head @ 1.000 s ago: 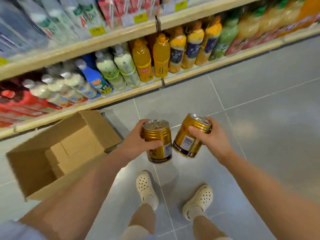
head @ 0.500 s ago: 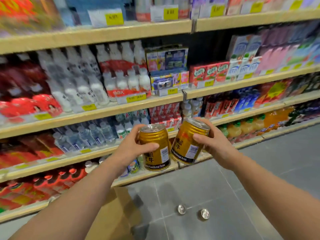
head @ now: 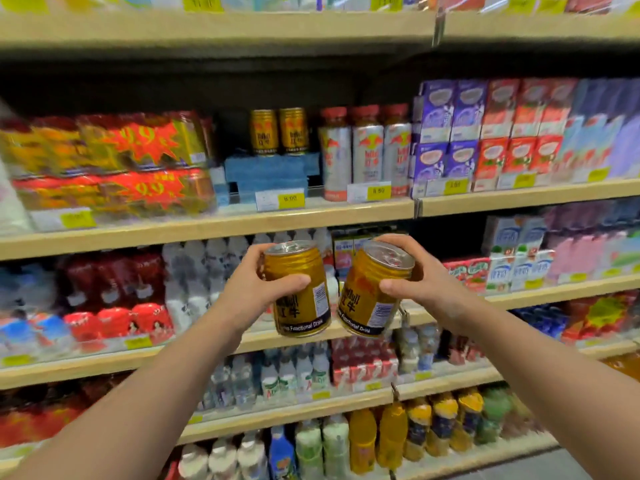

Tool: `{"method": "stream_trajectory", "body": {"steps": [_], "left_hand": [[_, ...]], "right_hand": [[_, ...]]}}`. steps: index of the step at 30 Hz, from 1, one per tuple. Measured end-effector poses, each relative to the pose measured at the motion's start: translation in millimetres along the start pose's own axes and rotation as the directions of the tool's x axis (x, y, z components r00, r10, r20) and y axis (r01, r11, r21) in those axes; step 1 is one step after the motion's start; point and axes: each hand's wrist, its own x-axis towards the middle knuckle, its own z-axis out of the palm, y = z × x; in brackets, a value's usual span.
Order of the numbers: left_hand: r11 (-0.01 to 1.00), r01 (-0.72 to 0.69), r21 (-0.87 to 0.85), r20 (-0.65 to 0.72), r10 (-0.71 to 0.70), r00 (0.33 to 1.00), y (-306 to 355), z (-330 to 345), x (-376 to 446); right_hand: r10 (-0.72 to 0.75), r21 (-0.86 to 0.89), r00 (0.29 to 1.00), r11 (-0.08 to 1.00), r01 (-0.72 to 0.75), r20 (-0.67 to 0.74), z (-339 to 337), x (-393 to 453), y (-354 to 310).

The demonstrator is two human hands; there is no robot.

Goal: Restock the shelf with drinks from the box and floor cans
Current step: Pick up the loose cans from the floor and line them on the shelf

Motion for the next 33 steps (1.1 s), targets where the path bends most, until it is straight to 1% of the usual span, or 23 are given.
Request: {"method": "stream_trajectory", "body": {"steps": [3,7,10,12,15,17,21,24,26,28,29,30,33], "left_hand": [[0.999,-0.045,0.0,-0.051,0.045,0.998,23,-4,24],[0.987,-0.15,0.057,-0.114,0.155,0.981,53,-6,55],[0.967,-0.237,0.095,-0.217,0.252,0.943,62,-7,79],[0.958,-0.258,0.122,-0.275,0.283,0.919,64,-9,90],[0.949,-0.283,0.139,-0.365,0.314,0.876,69,-16,111],[0.945,-0.288,0.153,-0.389,0.326,0.862,72,-21,121],[0.925,-0.307,0.223,-0.37,0.371,0.852,79,-37,146],[0.914,-0.271,0.301,-0.347,0.37,0.862,82,-51,166],[0.884,-0.228,0.407,-0.311,0.369,0.876,85,-58,178],[0.811,-0.213,0.545,-0.247,0.397,0.884,84,-67,191],[0.782,-0.21,0.587,-0.222,0.404,0.887,83,-69,196],[0.765,-0.213,0.608,-0.2,0.407,0.891,82,-73,202],[0.753,-0.215,0.622,-0.17,0.397,0.902,76,-81,217]], "right_hand": [[-0.057,-0.059,0.997,0.996,0.06,0.057,-18,34,-20],[-0.13,-0.128,0.985,0.981,0.145,0.118,-42,76,-46],[-0.182,-0.201,0.969,0.956,0.214,0.169,-57,108,-58],[-0.214,-0.246,0.959,0.934,0.257,0.188,-61,127,-62],[-0.262,-0.262,0.942,0.913,0.312,0.207,-62,157,-69],[-0.311,-0.323,0.93,0.875,0.361,0.198,-61,174,-72],[-0.406,-0.458,0.888,0.761,0.46,0.217,-59,206,-76],[-0.426,-0.523,0.866,0.692,0.498,0.262,-55,228,-81],[-0.4,-0.586,0.857,0.627,0.514,0.324,-50,240,-87],[-0.37,-0.65,0.85,0.549,0.525,0.374,-45,254,-90],[-0.354,-0.675,0.847,0.513,0.53,0.396,-43,259,-91],[-0.335,-0.7,0.848,0.481,0.528,0.41,-40,265,-92],[-0.281,-0.766,0.85,0.371,0.524,0.446,-35,278,-91]]}}
